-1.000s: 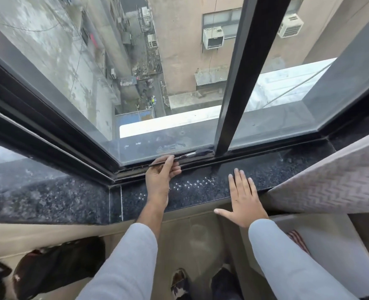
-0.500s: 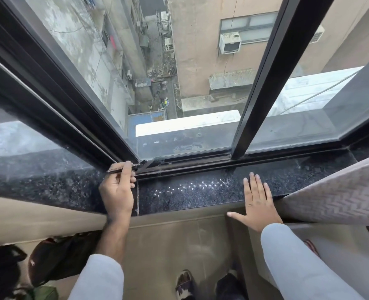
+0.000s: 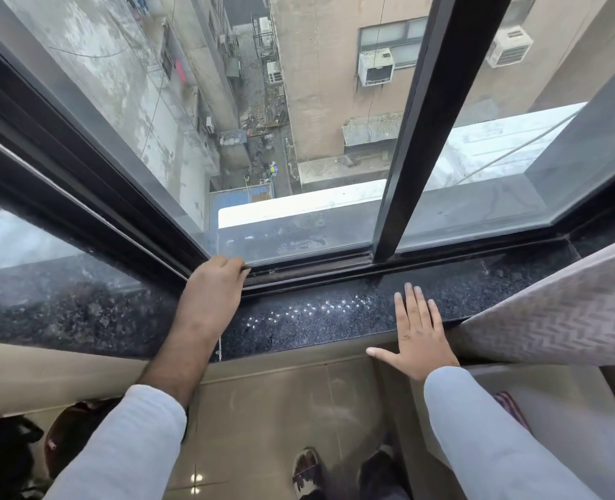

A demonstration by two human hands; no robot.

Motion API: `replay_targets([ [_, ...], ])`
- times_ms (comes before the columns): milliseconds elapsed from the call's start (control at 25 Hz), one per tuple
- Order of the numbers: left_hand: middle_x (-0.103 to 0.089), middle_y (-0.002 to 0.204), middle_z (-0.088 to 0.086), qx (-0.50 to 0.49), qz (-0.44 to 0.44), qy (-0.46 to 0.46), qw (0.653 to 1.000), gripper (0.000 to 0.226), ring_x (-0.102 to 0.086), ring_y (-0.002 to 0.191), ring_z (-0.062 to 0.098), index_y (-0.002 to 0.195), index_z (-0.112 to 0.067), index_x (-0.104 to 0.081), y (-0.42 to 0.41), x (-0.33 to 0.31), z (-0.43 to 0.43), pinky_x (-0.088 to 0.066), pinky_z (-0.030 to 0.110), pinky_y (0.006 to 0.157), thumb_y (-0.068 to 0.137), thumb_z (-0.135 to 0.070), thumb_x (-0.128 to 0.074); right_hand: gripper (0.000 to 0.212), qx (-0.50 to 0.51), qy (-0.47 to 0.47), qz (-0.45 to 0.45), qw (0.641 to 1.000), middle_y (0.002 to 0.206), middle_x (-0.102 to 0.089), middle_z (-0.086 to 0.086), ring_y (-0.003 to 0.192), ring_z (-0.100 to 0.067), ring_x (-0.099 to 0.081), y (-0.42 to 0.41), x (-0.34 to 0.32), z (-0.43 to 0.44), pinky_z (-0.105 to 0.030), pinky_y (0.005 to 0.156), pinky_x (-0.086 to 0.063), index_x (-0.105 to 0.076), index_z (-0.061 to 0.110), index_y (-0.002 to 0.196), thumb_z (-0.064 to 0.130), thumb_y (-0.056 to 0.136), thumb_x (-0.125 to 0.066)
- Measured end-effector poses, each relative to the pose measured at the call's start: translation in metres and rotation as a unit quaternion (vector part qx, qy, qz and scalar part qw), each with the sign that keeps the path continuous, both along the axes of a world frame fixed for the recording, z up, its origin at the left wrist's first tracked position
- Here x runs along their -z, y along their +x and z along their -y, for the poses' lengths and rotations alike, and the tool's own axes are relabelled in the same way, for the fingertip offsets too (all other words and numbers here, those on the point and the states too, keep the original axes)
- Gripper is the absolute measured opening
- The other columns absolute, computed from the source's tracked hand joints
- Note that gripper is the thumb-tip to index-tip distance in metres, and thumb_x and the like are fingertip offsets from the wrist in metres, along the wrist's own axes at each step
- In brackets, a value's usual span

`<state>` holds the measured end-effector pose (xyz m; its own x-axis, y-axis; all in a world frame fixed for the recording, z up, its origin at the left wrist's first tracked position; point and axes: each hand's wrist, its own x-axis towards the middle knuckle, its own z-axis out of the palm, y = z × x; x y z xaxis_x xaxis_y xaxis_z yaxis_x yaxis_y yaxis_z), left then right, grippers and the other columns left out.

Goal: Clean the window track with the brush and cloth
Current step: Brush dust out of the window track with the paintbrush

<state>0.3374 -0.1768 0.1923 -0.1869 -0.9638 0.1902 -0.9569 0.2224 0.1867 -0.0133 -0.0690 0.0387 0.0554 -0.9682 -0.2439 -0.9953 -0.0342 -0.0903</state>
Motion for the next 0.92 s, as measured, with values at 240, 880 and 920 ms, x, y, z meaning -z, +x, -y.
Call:
replay_targets([
  [240, -0.055, 0.066, 0.015, 0.128, 0.028, 0.029, 0.991, 0.016, -0.040, 0.055, 0.026, 0.079, -0.001, -0.061, -0.063, 0.013, 0.003, -0.037, 0.034, 0.050, 0.087, 0.001, -0.074, 0.129, 0.005, 0.001, 0.004, 1.000, 0.174, -0.001, -0.021, 0.162, -0.037, -0.001, -0.001, 0.003, 0.000, -0.061, 0.129, -0.018, -0.004, 0.005, 0.163, 0.097, 0.078, -0.029],
  [880, -0.074, 0.072, -0.001, -0.060, -0.563, 0.098, 0.818, 0.018, -0.071, 0.067, 0.016, 0.096, -0.020, -0.077, -0.133, 0.044, -0.003, -0.061, 0.029, 0.061, 0.095, -0.037, -0.072, 0.130, -0.001, 0.003, 0.001, 1.000, 0.174, 0.005, -0.020, 0.161, -0.036, 0.005, -0.001, 0.000, 0.000, -0.060, 0.130, -0.012, 0.000, 0.005, 0.163, 0.098, 0.077, -0.028],
  [920, -0.075, 0.073, 0.001, -0.073, -0.579, 0.120, 0.803, 0.017, -0.072, 0.069, 0.017, 0.096, -0.019, -0.078, -0.132, 0.047, -0.001, -0.062, 0.030, 0.063, 0.095, -0.036, -0.073, 0.130, -0.002, 0.003, -0.002, 1.000, 0.174, 0.005, -0.020, 0.161, -0.037, 0.005, -0.001, 0.000, 0.000, -0.060, 0.130, -0.012, 0.000, 0.005, 0.163, 0.097, 0.077, -0.029],
])
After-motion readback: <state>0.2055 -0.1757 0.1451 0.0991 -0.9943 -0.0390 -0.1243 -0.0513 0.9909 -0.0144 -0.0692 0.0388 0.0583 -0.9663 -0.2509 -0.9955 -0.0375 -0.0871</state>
